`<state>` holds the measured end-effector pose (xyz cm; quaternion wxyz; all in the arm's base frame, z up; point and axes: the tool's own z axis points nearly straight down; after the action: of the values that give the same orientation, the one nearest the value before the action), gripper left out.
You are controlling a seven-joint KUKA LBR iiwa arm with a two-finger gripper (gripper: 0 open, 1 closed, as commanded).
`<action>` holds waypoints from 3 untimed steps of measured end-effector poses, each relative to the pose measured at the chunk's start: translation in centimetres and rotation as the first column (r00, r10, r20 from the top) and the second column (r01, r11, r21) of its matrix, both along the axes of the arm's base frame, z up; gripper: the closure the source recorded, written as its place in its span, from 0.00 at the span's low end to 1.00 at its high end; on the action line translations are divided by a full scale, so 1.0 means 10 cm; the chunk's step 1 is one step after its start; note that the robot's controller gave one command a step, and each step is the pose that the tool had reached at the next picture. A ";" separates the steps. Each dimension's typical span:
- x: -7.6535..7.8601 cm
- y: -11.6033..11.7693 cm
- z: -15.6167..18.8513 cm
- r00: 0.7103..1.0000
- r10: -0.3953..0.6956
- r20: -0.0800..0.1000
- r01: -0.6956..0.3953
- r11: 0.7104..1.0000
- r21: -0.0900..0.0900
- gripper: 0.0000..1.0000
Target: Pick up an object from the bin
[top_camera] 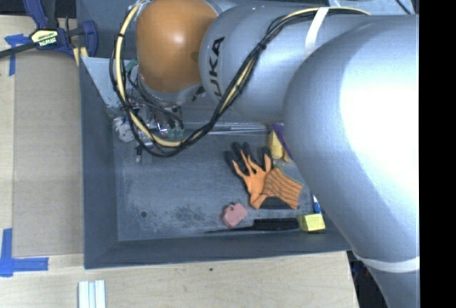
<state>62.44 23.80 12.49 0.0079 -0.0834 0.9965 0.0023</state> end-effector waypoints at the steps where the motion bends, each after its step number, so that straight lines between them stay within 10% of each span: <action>1: 0.01 0.02 -0.46 0.911 -0.413 -0.001 0.413 0.911 0.009 0.00; 2: 0.04 -0.07 -0.53 0.998 -0.067 0.004 0.067 0.998 0.004 1.00; 3: 0.04 -0.07 -0.53 0.998 -0.067 0.004 0.067 0.998 0.004 1.00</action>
Offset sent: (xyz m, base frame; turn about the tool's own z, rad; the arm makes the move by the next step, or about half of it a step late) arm 0.0019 -0.0075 -0.0549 0.0653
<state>62.83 23.06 7.22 0.0102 -0.0500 0.9987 0.0037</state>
